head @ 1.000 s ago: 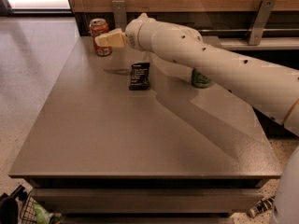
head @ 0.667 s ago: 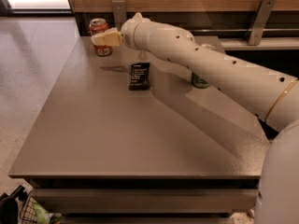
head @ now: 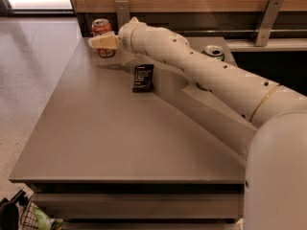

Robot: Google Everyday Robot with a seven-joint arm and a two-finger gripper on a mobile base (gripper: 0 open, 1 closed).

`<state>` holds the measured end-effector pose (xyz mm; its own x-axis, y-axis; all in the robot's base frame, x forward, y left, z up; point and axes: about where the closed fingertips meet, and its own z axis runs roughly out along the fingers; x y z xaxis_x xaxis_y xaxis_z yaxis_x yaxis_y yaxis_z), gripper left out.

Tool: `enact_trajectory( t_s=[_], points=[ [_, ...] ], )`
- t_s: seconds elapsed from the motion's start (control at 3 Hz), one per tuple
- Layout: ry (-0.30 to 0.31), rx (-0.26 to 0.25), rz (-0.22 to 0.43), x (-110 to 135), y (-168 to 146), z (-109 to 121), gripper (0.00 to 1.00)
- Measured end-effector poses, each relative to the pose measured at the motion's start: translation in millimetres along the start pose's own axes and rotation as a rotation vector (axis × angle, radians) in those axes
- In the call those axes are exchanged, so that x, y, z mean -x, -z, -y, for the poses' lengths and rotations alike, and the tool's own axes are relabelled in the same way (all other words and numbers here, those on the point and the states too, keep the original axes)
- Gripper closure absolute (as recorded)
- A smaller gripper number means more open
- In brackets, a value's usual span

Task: Knock coke can over

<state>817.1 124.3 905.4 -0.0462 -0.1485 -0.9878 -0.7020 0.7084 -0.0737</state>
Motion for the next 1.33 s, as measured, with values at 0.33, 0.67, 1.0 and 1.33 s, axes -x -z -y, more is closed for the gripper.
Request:
enact_trajectory(
  t_s=[0.33,0.67,1.0,1.33],
  points=[
    [-0.032,0.027,0.019,-7,-15,1,0.0],
    [-0.069,0.087,0.044,-8,-35,-8,0.15],
    [-0.11,0.15,0.058,-8,-51,-15,0.46],
    [-0.107,0.149,0.057,-9,-51,-18,0.69]
  ],
)
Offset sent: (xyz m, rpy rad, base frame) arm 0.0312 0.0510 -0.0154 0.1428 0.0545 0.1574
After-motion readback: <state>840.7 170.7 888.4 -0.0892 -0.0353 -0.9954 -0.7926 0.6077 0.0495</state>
